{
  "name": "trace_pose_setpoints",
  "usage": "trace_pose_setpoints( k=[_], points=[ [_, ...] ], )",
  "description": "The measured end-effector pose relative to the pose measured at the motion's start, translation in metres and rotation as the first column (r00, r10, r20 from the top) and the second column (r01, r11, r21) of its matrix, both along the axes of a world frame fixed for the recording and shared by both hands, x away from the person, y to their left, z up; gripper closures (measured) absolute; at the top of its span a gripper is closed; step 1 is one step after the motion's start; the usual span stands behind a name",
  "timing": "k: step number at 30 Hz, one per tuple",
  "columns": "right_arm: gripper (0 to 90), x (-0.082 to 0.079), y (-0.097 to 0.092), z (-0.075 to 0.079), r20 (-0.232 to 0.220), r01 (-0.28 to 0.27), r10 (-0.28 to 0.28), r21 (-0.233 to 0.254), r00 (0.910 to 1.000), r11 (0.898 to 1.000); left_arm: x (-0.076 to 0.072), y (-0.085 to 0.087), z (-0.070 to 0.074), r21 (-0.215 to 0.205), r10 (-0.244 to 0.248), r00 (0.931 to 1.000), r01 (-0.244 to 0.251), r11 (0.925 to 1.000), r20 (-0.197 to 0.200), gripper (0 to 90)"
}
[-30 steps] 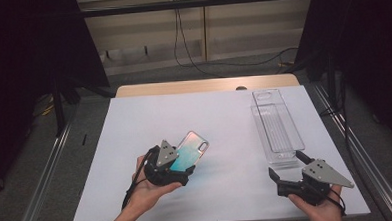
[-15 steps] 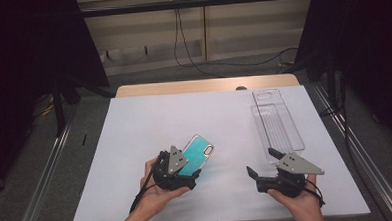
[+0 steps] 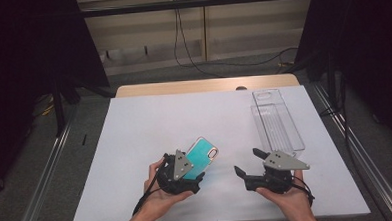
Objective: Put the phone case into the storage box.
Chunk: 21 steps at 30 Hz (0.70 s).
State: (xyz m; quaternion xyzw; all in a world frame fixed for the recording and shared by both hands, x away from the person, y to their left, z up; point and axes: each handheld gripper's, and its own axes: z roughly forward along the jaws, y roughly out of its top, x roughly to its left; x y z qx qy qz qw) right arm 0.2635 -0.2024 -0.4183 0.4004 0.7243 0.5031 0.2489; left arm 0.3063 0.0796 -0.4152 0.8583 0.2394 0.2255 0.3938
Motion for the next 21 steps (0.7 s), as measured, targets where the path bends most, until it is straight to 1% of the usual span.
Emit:
trace_pose_setpoints(
  k=[1,2,3,4,6,9,10,11,13,14,15,17,19,21],
  points=[
    [17.7,0.001,0.001,0.001,-0.002,-0.003,0.003,0.008,1.0000,1.000,0.000,-0.001,0.000,0.004,0.000,0.9999,0.000,1.0000,0.012,16.9],
    [17.8,0.001,0.003,0.001,-0.002,-0.005,0.005,0.007,1.0000,1.000,0.000,-0.002,0.000,0.004,-0.004,0.9999,0.004,1.0000,0.013,16.9],
    [18.0,0.003,0.005,0.003,-0.022,-0.010,0.011,0.013,0.9997,1.000,0.000,-0.003,0.000,0.009,-0.007,0.9998,0.007,0.9999,0.018,16.9],
    [18.0,0.004,0.006,0.004,-0.024,-0.012,0.012,0.014,0.9996,1.000,-0.001,-0.004,0.000,0.014,-0.009,0.9995,0.009,0.9999,0.030,16.9],
    [19.7,0.006,0.009,0.006,-0.023,-0.015,0.015,0.018,0.9996,1.000,-0.001,-0.007,0.000,0.013,-0.011,0.9990,0.010,0.9999,0.042,16.9],
    [20.7,0.010,0.013,0.011,-0.049,-0.022,0.023,0.020,0.9985,1.000,-0.002,-0.011,0.001,0.017,-0.014,0.9980,0.013,0.9998,0.061,17.0],
    [21.1,0.012,0.014,0.013,-0.069,-0.029,0.030,0.013,0.9972,0.999,-0.002,-0.012,0.001,0.016,-0.014,0.9979,0.013,0.9998,0.063,16.9],
    [21.3,0.013,0.015,0.015,-0.077,-0.032,0.033,0.005,0.9965,0.999,-0.002,-0.013,0.001,0.016,-0.013,0.9976,0.012,0.9998,0.068,16.9],
    [22.0,0.017,0.017,0.020,-0.102,-0.033,0.032,-0.016,0.9943,0.999,0.000,-0.015,0.000,0.011,-0.002,0.9957,0.001,0.9999,0.093,17.0],
    [22.2,0.018,0.018,0.022,-0.113,-0.030,0.028,-0.020,0.9932,0.999,0.001,-0.017,0.000,0.005,0.001,0.9958,-0.002,1.0000,0.092,16.9],
    [22.9,0.020,0.018,0.024,-0.118,-0.033,0.030,-0.028,0.9925,0.999,0.002,-0.018,-0.001,-0.002,0.006,0.9954,-0.006,1.0000,0.095,16.9],
    [23.9,0.023,0.018,0.026,-0.119,-0.029,0.024,-0.035,0.9926,0.999,0.004,-0.020,-0.002,0.003,0.010,0.9941,-0.010,0.9999,0.108,17.0],
    [23.8,0.026,0.018,0.028,-0.126,-0.020,0.013,-0.052,0.9920,0.998,0.005,-0.022,-0.002,-0.006,0.017,0.9927,-0.017,0.9998,0.119,17.0],
    [23.9,0.028,0.017,0.028,-0.139,-0.008,-0.001,-0.065,0.9903,0.998,0.004,-0.023,-0.002,0.001,0.015,0.9899,-0.016,0.9999,0.141,17.0]
  ],
)
